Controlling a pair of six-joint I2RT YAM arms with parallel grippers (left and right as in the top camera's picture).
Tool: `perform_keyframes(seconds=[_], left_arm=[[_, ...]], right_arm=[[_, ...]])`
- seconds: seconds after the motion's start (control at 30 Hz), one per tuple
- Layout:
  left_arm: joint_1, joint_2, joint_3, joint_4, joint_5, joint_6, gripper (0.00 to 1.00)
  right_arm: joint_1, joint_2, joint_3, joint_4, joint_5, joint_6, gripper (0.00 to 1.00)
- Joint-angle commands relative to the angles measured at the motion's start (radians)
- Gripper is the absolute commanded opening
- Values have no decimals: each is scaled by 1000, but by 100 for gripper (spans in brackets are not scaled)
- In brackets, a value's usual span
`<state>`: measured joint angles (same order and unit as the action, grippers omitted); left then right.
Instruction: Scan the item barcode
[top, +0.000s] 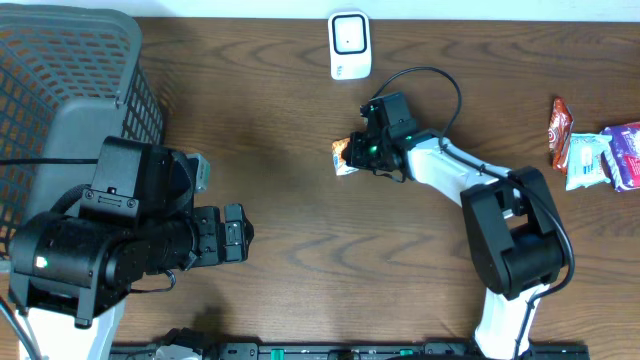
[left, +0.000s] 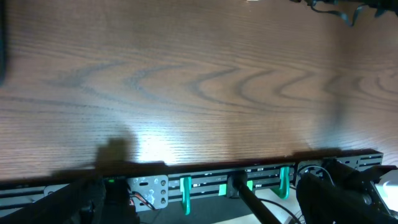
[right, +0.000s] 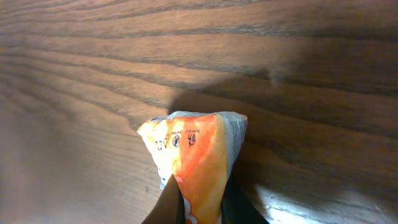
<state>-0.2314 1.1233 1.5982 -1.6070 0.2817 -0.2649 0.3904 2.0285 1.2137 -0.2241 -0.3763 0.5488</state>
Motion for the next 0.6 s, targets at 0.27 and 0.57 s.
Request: perform_keyframes(seconds=[0.27,0.57], left_arm=[[4,0,7,-19,-6,2,98],[4,0,7,-19,-7,2,98]], right_arm=[[-122,38,23,142,-894,-157,8],[-114,38,23,195,-967,-156,1]])
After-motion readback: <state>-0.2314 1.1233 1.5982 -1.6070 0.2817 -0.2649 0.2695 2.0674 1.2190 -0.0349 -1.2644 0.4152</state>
